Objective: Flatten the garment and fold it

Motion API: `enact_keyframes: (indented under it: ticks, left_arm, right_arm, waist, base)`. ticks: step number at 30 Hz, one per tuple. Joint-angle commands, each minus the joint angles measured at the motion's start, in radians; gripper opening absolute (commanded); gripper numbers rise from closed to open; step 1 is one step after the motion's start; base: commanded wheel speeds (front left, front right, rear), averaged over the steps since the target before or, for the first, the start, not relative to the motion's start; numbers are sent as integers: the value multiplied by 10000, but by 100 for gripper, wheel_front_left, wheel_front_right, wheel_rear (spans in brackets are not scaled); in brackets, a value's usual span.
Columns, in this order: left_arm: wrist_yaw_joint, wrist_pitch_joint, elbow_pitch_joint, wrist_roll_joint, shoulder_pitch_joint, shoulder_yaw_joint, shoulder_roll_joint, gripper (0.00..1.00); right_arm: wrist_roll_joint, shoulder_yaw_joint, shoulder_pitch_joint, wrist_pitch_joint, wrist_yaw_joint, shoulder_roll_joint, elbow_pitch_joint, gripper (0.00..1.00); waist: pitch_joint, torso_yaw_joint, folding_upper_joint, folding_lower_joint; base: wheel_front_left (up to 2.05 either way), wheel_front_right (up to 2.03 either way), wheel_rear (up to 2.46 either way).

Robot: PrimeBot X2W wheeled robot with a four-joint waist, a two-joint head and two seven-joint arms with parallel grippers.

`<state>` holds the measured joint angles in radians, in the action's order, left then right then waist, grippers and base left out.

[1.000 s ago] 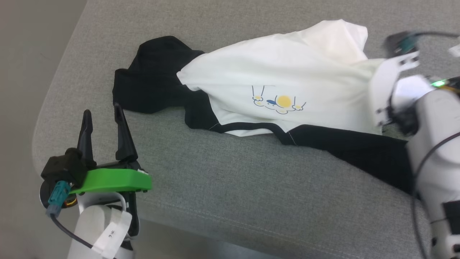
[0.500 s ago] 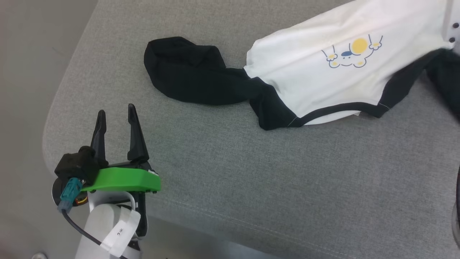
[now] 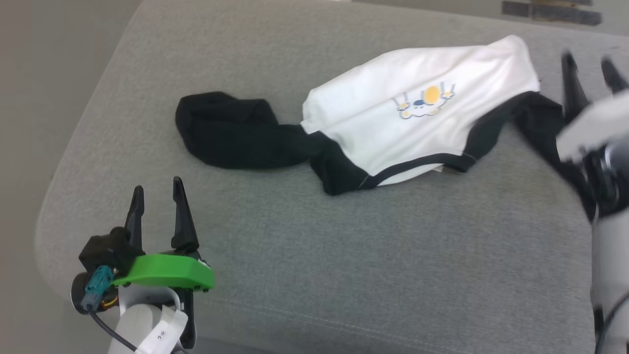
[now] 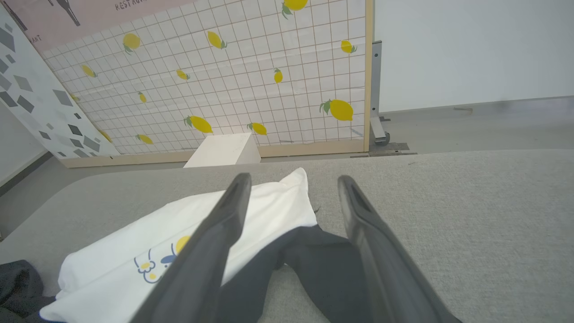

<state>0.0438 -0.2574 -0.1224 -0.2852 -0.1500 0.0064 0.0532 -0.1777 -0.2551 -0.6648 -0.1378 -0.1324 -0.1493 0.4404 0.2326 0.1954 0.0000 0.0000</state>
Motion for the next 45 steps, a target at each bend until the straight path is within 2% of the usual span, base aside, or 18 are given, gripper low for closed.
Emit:
enact_keyframes:
  ticks: [1, 7, 11, 14, 18, 24, 30, 34, 35, 36, 40, 45]
  left_arm:
    - [-66, -43, -87, 36, 125, 15, -27, 100]
    - [-167, 139, -445, -190, 293, -42, -11, 100]
    - [-313, 1116, -900, -752, -127, -414, -19, 100]
    - [-263, 2750, -1529, -1363, -1046, -1064, -25, 100]
    - [169, 5463, -2689, -1565, -2680, -2066, -27, 100]
    - [543, 7893, -4190, -1082, -4534, -2897, 79, 100]
    - [1210, 8319, -5151, -528, -5153, -3055, 419, 100]
    - [1319, 8338, -5521, -619, -5134, -2980, 455, 100]
    - [1196, 8178, -5542, -822, -5111, -2901, 396, 26]
    - [1114, 8096, -5529, -980, -5081, -2833, 350, 2]
    - [819, 7345, -5094, -2169, -4810, -2152, 111, 0]
    - [425, 6262, -3555, -4305, -3650, -1125, -14, 0]
  right_arm:
    - [-321, -120, 754, 134, 17, 15, -363, 100]
    - [-940, -687, 3325, -173, 17, 566, -1704, 100]
    - [-930, -1013, 4096, -428, 17, 756, -2365, 100]
    - [-852, -1032, 4227, -656, 17, 842, -2822, 100]
    - [-773, -974, 4115, -870, 17, 905, -3243, 100]
    - [-797, -872, 3908, -946, 17, 957, -3424, 100]
    - [-908, -855, 3851, -818, 17, 978, -3381, 100]
    - [-846, -885, 3857, -751, 17, 983, -3347, 100]
    - [-832, -896, 3860, -728, 17, 985, -3314, 100]
    - [-828, -897, 3857, -719, 17, 985, -3288, 100]
    - [-766, -803, 3874, -665, 17, 987, -3091, 100]
    - [-702, -773, 4040, -619, 17, 989, -2867, 100]
  waist:
    - [-695, -724, 0, 0]
    - [-1064, -1388, 0, 0]
    - [-1048, -1630, 0, 0]
    - [-872, -1818, 0, 0]
    - [-599, -2048, 0, 0]
    - [-79, -2466, 0, 0]
    - [262, -2706, 0, 0]
    - [322, -2680, 0, 0]
    - [320, -2586, 0, 0]
    - [311, -2549, 0, 0]
    - [132, -2315, 0, 0]
    - [-277, -1857, 0, 0]
  base:
    - [0, 0, 0]
    - [0, 0, 0]
    - [0, 0, 0]
    - [0, 0, 0]
    - [0, 0, 0]
    - [0, 0, 0]
    - [0, 0, 0]
    - [0, 0, 0]
    - [0, 0, 0]
    - [0, 0, 0]
    - [0, 0, 0]
    - [0, 0, 0]
